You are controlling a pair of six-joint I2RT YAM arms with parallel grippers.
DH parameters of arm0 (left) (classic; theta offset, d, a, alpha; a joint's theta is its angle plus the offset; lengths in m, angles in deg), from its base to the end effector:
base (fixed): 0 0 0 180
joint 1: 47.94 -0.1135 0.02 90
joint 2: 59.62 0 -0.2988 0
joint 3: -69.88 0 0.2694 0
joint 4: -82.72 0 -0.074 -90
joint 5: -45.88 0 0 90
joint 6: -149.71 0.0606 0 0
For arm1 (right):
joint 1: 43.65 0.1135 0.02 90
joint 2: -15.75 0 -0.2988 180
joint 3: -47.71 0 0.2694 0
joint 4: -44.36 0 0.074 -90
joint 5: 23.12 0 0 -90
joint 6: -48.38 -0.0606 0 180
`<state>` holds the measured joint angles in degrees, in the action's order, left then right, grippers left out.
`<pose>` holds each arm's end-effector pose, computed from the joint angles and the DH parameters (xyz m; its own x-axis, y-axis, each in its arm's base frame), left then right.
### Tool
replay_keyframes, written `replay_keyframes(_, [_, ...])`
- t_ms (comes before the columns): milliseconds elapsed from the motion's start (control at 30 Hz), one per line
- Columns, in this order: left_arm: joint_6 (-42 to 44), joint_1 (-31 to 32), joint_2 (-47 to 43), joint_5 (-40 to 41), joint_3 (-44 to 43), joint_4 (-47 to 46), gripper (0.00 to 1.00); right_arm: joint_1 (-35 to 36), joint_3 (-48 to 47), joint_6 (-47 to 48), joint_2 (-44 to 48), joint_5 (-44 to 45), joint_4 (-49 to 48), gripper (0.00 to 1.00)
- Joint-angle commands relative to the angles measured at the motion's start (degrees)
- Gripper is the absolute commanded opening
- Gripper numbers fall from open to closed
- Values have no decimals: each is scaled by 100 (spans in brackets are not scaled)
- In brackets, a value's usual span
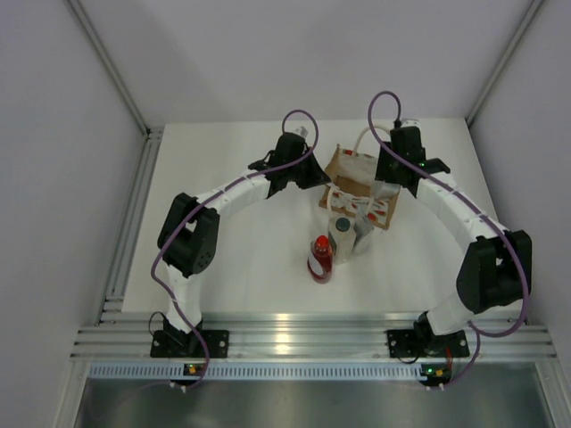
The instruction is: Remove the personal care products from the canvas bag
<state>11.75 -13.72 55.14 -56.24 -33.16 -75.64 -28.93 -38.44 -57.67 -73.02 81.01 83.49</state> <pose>0.4230 -0.3031 0.2568 -0.8205 -0.3201 -0.4736 0.1276 0.7050 -0.6976 0.3730 0.0827 0.3115 -0.6383 0.1095 -0.7619 0.1105 0.9926 0.0500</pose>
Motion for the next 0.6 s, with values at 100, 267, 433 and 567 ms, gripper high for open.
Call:
replay_keyframes(100, [-64, -47, -261, 25, -159, -139, 0, -22, -460, 164, -271, -165, -341, 0])
replay_keyframes(267, [-64, -47, -270, 34, -159, -131, 0, 13, -389, 173, -790, -174, -332, 2])
replay_keyframes(433, [-64, -47, -270, 25, -167, -130, 0, 31, -433, 234, -1142, -25, -332, 24])
replay_keyframes(567, [-64, -47, -244, 17, -176, -139, 0, 31, -477, 296, -1335, 55, -323, 42])
